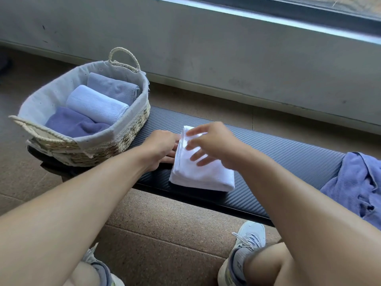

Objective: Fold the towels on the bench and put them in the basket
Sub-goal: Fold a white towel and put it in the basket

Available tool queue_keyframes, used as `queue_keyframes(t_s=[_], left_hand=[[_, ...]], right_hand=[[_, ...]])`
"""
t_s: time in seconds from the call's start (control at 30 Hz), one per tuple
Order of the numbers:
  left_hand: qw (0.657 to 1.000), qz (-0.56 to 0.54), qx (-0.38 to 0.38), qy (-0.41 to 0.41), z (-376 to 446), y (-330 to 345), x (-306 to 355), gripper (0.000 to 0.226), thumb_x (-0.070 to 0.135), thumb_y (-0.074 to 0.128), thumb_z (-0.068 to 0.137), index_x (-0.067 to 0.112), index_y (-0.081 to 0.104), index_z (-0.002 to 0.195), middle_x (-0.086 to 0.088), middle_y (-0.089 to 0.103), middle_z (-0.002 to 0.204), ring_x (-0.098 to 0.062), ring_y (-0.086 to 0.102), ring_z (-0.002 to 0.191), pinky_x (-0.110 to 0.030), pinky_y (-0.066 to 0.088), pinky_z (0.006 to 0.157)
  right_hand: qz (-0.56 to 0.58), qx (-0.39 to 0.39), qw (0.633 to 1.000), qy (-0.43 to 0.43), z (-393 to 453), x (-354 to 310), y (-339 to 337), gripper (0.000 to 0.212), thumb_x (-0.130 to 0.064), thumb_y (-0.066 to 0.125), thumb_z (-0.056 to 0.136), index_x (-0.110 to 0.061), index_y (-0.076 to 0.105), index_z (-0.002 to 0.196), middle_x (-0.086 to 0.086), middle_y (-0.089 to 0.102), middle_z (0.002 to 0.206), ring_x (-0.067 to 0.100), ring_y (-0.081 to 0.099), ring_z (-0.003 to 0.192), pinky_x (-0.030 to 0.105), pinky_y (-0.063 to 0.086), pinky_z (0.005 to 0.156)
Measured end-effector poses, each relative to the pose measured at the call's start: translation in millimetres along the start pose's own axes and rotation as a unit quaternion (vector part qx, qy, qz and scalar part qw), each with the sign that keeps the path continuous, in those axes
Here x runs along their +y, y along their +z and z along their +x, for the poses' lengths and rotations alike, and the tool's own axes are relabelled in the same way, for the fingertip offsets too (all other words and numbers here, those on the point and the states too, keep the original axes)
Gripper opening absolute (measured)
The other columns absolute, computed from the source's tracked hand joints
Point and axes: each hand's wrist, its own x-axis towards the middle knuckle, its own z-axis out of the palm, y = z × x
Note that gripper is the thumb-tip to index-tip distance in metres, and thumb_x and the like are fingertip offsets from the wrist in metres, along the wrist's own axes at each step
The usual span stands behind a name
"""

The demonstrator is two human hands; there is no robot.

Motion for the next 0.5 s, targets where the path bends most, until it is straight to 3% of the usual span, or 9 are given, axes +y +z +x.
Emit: queue_keyframes(t_s=[0.07,0.17,0.23,0.33,0.5], left_hand=[[1.000,0.022,0.011,0.007,1.9,0.7,-3.3,0.020,0.023,0.074,0.090,0.010,0.064,0.101,-0.012,0.076,0.095,-0.024,0.075,0.078,-0.034,0.059,0.063],[0.992,0.106,0.051,0.043,2.0,4.5,-8.0,0.057,0.030,0.093,0.059,0.019,0.059,0.104,-0.009,0.071,0.101,-0.026,0.074,0.088,-0.047,0.062,0.075],[0.977,0.185,0.080,0.070,-0.2,7.9,-8.6,0.059,0.032,0.093,0.055,0.024,0.057,0.102,-0.006,0.072,0.100,-0.025,0.072,0.090,-0.047,0.059,0.083],[0.969,0.205,0.099,0.091,-1.7,9.8,-6.9,0.049,0.023,0.090,0.068,0.023,0.061,0.107,-0.003,0.073,0.097,-0.024,0.071,0.092,-0.045,0.057,0.087],[0.977,0.182,0.087,0.074,-0.4,9.5,-5.1,0.042,0.011,0.078,0.081,0.024,0.064,0.118,-0.004,0.074,0.099,-0.022,0.072,0.091,-0.043,0.059,0.087]], right_hand=[[-0.071,0.095,0.992,-0.049,3.4,1.5,-14.9,0.031,-0.008,0.065,0.092,-0.019,0.068,0.121,0.003,0.075,0.093,0.019,0.075,0.071,0.031,0.058,0.056],[-0.267,0.213,0.935,-0.096,9.2,11.8,-32.4,0.028,-0.024,0.062,0.090,-0.037,0.067,0.114,-0.015,0.070,0.107,0.015,0.065,0.102,0.038,0.055,0.088],[-0.318,0.179,0.925,-0.104,13.8,21.8,-36.1,0.035,-0.027,0.058,0.096,-0.037,0.060,0.130,-0.010,0.062,0.131,0.017,0.051,0.126,0.044,0.045,0.105],[-0.405,0.081,0.905,-0.104,19.1,33.5,-32.1,0.052,-0.035,0.051,0.102,-0.029,0.039,0.152,-0.003,0.038,0.160,0.025,0.029,0.146,0.047,0.028,0.118],[-0.462,0.021,0.883,-0.087,13.6,44.2,-19.9,0.071,-0.058,0.032,0.104,-0.032,0.000,0.162,-0.005,-0.007,0.170,0.028,-0.009,0.156,0.046,0.001,0.126]])
